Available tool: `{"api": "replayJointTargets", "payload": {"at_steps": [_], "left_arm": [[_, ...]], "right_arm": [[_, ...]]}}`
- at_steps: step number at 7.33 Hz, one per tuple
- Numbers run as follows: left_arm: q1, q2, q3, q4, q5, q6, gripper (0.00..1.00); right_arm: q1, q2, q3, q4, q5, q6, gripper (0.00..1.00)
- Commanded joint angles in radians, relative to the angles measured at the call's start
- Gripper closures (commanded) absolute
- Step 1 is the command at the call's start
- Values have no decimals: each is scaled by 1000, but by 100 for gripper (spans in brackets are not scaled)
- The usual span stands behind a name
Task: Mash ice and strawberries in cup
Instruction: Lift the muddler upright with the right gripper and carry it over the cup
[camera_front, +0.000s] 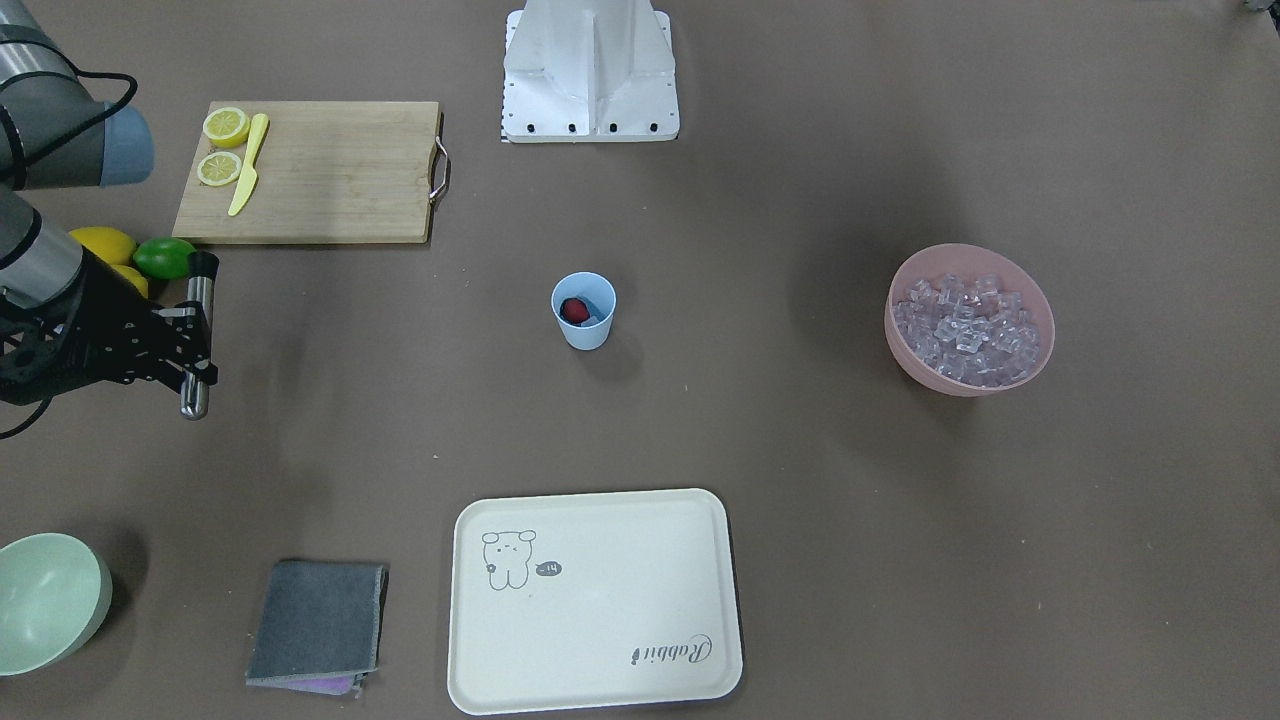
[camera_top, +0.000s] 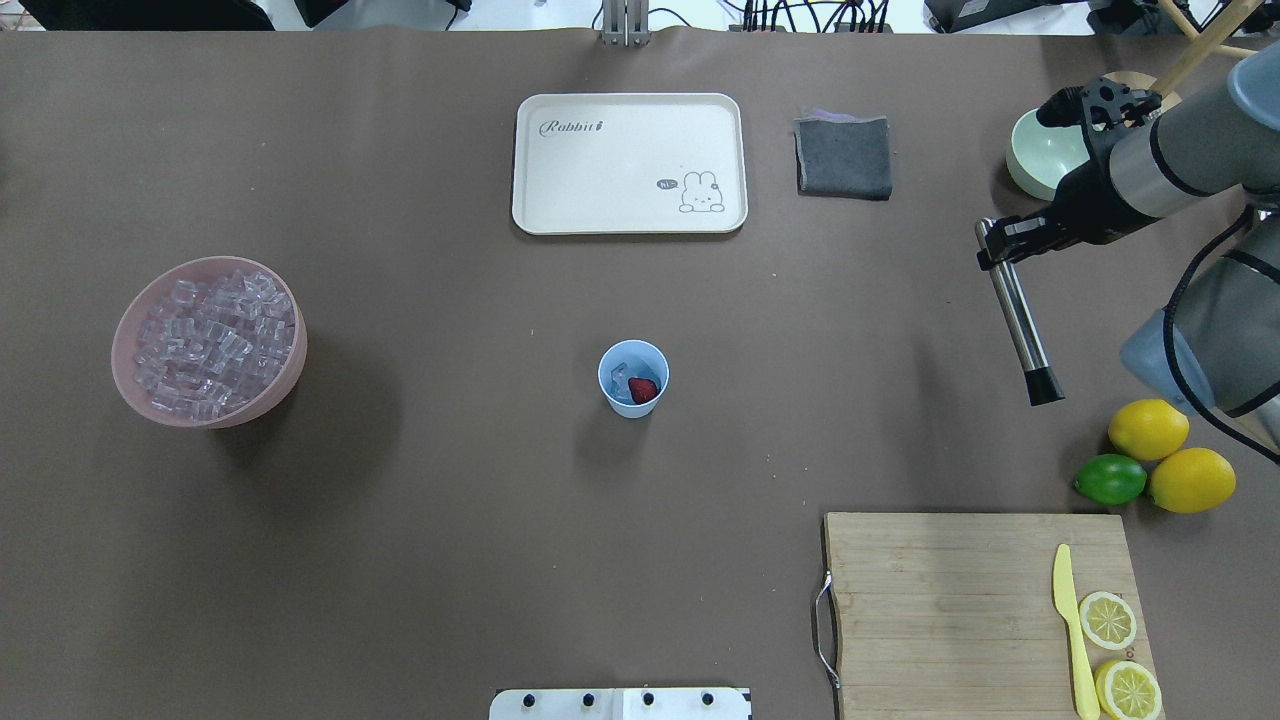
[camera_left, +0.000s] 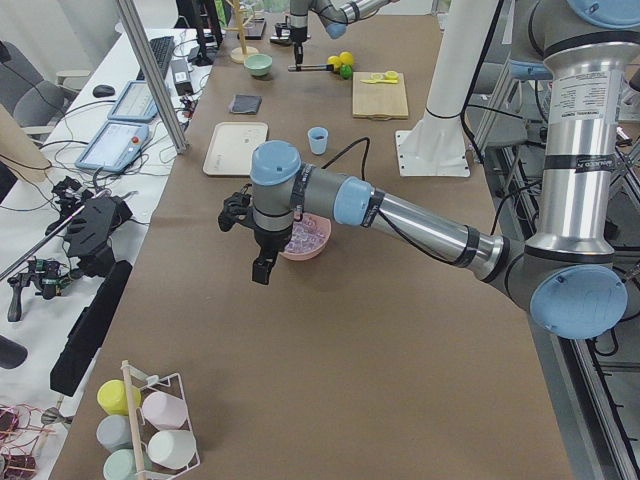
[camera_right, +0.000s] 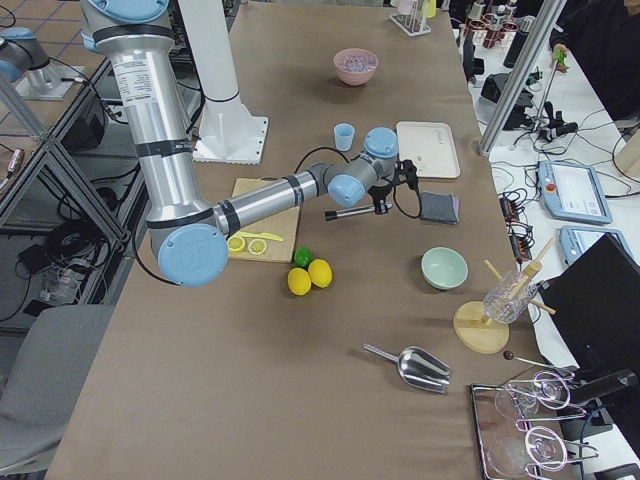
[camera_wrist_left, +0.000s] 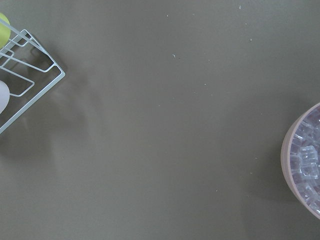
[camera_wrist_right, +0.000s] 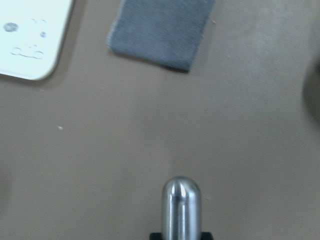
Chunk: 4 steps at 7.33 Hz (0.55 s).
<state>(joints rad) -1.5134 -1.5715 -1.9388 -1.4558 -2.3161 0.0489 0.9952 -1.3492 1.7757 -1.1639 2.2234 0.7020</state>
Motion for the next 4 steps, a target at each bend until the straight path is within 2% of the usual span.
{"api": "replayJointTargets", "payload": {"at_steps": [1, 2, 3, 4], "left_arm": [[4, -12, 47, -5, -2, 3, 2], [6, -10, 46, -5, -3, 3, 2], [6, -9, 41, -3, -3, 2, 2], [6, -8, 44, -3, -3, 2, 2]], "right_arm": [[-147, 84, 199, 9, -222, 240, 100], [-288, 141, 240, 10, -431, 308, 100], [-390, 189, 254, 15, -584, 315, 100], [-433, 203, 290, 16, -644, 348, 100]]}}
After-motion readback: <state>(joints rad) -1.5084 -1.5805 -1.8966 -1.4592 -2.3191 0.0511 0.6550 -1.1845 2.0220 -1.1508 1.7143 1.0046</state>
